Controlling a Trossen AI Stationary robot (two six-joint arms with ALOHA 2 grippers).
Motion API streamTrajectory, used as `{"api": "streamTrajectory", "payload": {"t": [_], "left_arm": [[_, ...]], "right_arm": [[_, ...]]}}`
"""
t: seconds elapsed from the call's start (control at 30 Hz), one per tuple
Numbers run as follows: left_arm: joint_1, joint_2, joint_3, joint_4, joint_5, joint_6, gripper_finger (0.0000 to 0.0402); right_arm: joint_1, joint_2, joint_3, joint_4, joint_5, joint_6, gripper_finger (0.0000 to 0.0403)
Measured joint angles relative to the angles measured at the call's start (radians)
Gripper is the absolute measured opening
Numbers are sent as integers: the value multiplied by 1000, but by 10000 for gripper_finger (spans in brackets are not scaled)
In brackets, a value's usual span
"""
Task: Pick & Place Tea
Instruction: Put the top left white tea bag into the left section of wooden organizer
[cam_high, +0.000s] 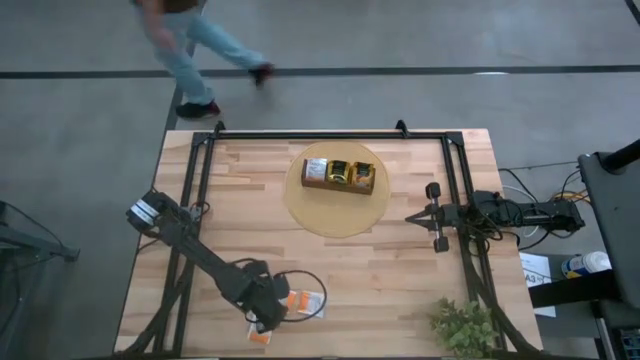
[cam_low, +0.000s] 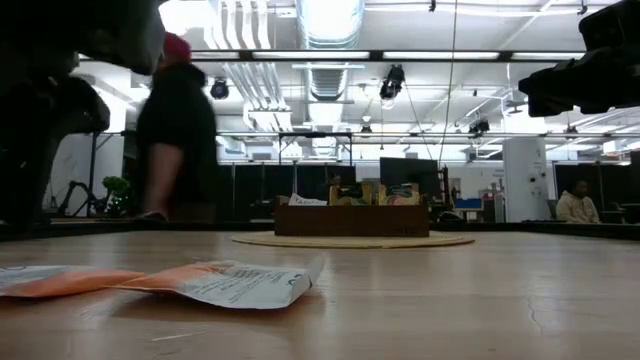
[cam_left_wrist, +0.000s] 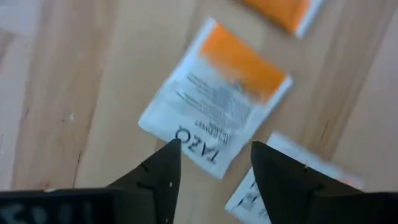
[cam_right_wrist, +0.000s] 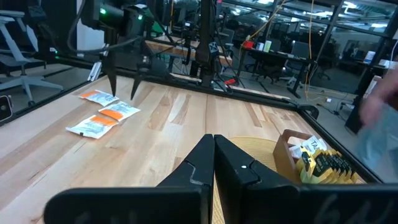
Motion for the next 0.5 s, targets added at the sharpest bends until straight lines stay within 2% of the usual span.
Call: {"api": "streamTrajectory", "payload": {"t": [0.2,0.5], "left_arm": [[0,0,-19,-15,76,288,201],[18,-1,-16,-52,85,419,202]], "right_arm": [[0,0,0,0,0,0,9],[0,0,0,0,0,0,9]]}}
